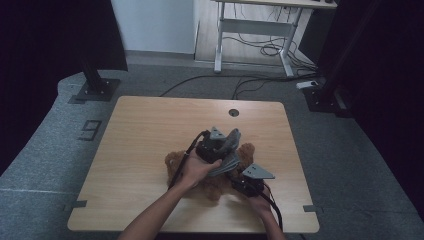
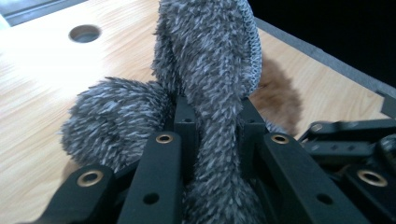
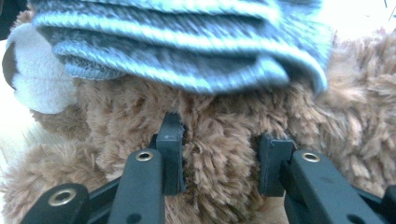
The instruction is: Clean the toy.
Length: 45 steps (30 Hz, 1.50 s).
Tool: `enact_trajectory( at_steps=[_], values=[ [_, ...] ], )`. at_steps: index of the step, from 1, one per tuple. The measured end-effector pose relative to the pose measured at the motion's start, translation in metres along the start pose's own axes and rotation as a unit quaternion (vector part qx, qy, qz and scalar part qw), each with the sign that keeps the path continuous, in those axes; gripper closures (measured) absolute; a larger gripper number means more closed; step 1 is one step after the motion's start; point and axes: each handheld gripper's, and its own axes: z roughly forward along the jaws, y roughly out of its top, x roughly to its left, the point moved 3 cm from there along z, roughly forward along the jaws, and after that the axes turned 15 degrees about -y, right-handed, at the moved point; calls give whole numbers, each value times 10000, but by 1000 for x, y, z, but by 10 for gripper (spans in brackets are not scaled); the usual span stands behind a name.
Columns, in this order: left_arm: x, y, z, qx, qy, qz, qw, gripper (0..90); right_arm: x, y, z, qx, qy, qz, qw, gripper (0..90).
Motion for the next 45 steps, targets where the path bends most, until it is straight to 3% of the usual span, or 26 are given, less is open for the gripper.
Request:
enact_trajectory(
  at_steps=[7,14,17,23,27,30,34,36,40,42,45],
  values=[
    [33,-32,-52,-221,321,-278,9989,755,0,0,0,6,-25,10,10000,612],
    [62,-67,-107,-544,483,-641,9953,754,0,0,0,3,-21,13,10000,612],
    [70,-76,-118,-623,447,-836,9935,754,0,0,1,-3,-15,24,10000,613],
    [78,-92,-132,-475,808,-802,9924,754,0,0,1,4,-17,22,10000,612],
    [85,-106,-142,-418,943,-906,9905,754,-1,0,1,9,-9,33,10000,612],
    [89,-118,-154,-491,803,-1076,9897,754,-1,0,1,11,-7,46,10000,612],
    [86,-135,-164,-517,163,-1227,9910,752,-2,1,1,22,10,103,9999,612],
    [82,-143,-164,-460,-23,-1224,9914,751,-2,1,2,27,17,137,9999,612],
    [80,-155,-149,-349,-351,-1416,9887,752,-2,2,3,42,7,222,9997,613],
    [81,-158,-137,-236,-367,-1480,9880,751,-2,3,3,53,-14,260,9996,616],
    [83,-159,-122,-258,-473,-1627,9852,750,-1,6,5,41,-15,308,9995,633]
  ],
)
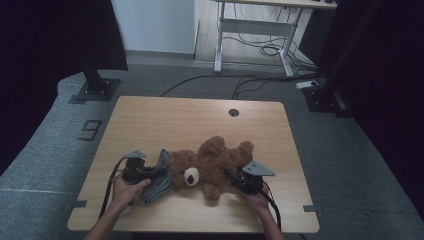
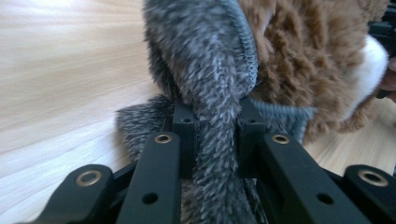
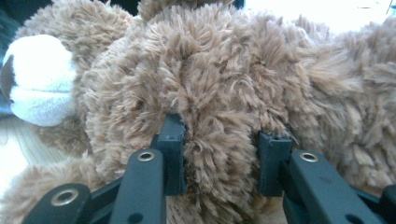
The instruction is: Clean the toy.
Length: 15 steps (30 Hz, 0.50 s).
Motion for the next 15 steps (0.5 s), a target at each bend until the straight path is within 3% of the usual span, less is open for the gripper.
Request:
enact_trajectory(
  at_steps=[2,7,11,13,15],
  values=[
    [2,4,6,-96,-33,-83,9999,751,0,1,2,-31,10,32,10000,652],
    [10,17,12,-286,136,-134,9994,758,5,6,10,-282,85,-100,9995,697],
    [23,32,12,-465,323,-133,9983,762,8,14,20,-651,104,-386,9971,703],
    [31,37,13,-536,322,-203,9978,762,8,20,27,-888,-12,-634,9940,703],
    [36,38,15,-572,195,-309,9977,761,6,23,34,-938,-148,-916,9913,700]
  ],
)
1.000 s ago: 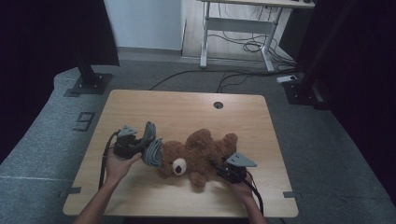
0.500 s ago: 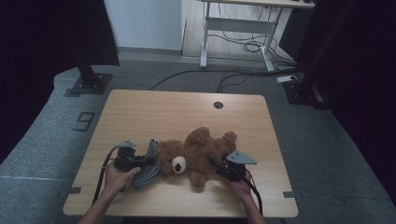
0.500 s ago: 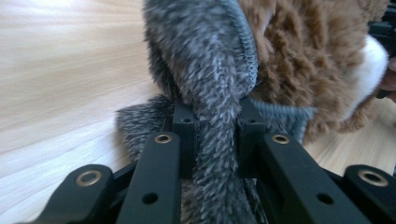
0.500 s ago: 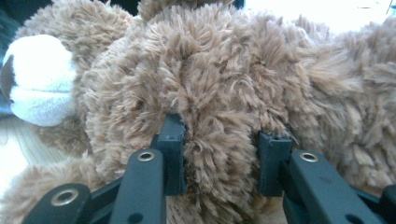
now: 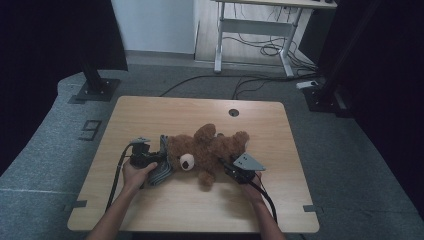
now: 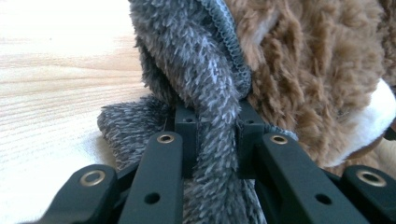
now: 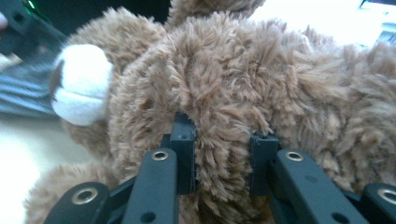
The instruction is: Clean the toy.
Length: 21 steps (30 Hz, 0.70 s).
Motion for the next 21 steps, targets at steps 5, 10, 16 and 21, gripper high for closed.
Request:
enact_trajectory(
  at_steps=[5,10,16,21],
  values=[
    [-7,-3,-6,-29,-122,48,9999,756,-10,-11,-2,106,58,-144,9998,698],
    [-24,6,-23,-274,-168,140,9994,753,-5,-19,-18,98,183,-216,9996,694],
    [-70,40,-29,-461,-107,794,9957,748,-3,-28,-32,195,326,-269,9989,691],
    [-92,65,-7,-258,7,1066,9940,745,-1,-32,-41,253,371,-365,9983,690]
  ],
)
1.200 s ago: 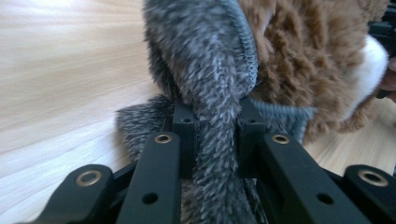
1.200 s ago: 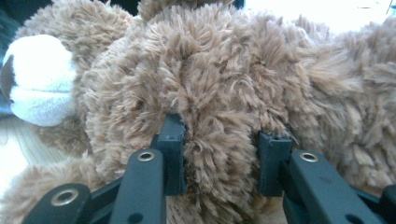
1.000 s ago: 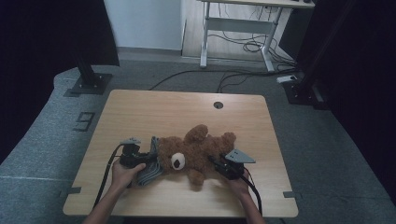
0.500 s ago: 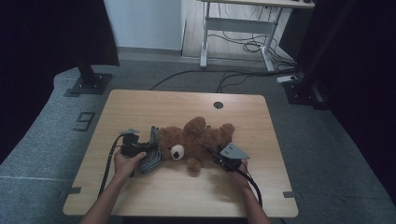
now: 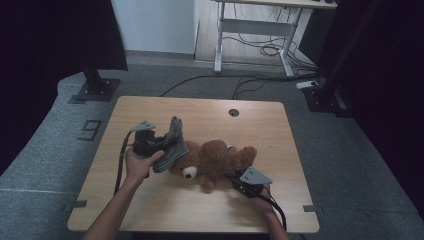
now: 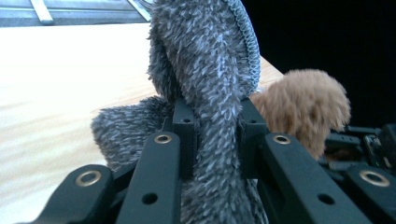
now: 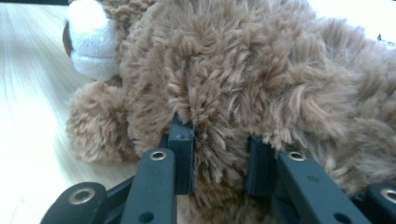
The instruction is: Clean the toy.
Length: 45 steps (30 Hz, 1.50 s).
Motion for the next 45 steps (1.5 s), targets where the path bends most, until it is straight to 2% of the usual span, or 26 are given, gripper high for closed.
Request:
enact_trajectory(
  at_steps=[5,9,12,16,20,22,26,29,31,33,35,36,37,39,41,43,45],
  values=[
    [2,-1,30,413,-36,-127,9991,744,0,-3,-6,50,42,12,10000,689],
    [5,-13,37,677,-16,-144,9976,748,-1,-4,-10,93,76,-30,9999,658],
    [5,-23,35,620,-27,-174,9979,753,-2,-4,-12,139,96,88,9998,565],
    [2,-35,32,513,-63,-163,9985,760,-8,-1,-22,198,98,369,9991,426],
    [-2,-41,29,445,-74,-126,9989,761,-22,6,-40,152,-20,774,9969,307],
    [-3,-44,28,428,-88,-109,9990,761,-33,10,-49,136,-172,966,9951,256],
    [-7,-48,27,392,-125,-88,9991,761,-55,25,-60,-34,-404,1327,9903,211],
    [-11,-50,26,391,-137,-44,9991,760,-58,45,-58,12,-238,1335,9908,194],
    [-12,-52,25,389,-162,-33,9991,760,-52,55,-50,161,-112,1203,9925,198],
    [-13,-54,23,393,-189,-56,9990,760,-41,59,-36,478,75,1075,9930,210],
    [-13,-55,22,401,-221,-56,9989,760,-31,54,-23,803,171,983,9918,223],
    [-13,-55,21,405,-228,-50,9989,759,-26,48,-16,1010,195,950,9901,229],
    [-13,-56,21,406,-229,-59,9989,760,-22,42,-9,1105,280,988,9886,255],
    [-13,-56,21,407,-230,-56,9989,759,-18,33,-3,1131,378,1221,9853,356],
    [-14,-55,21,399,-237,-60,9989,758,-20,28,-4,997,478,1440,9834,459],
    [-17,-51,20,373,-266,-64,9989,755,-21,25,-5,981,521,1543,9818,513],
    [-23,-43,20,410,-298,8,9987,749,-23,25,-7,974,518,1526,9821,548]
  ],
)
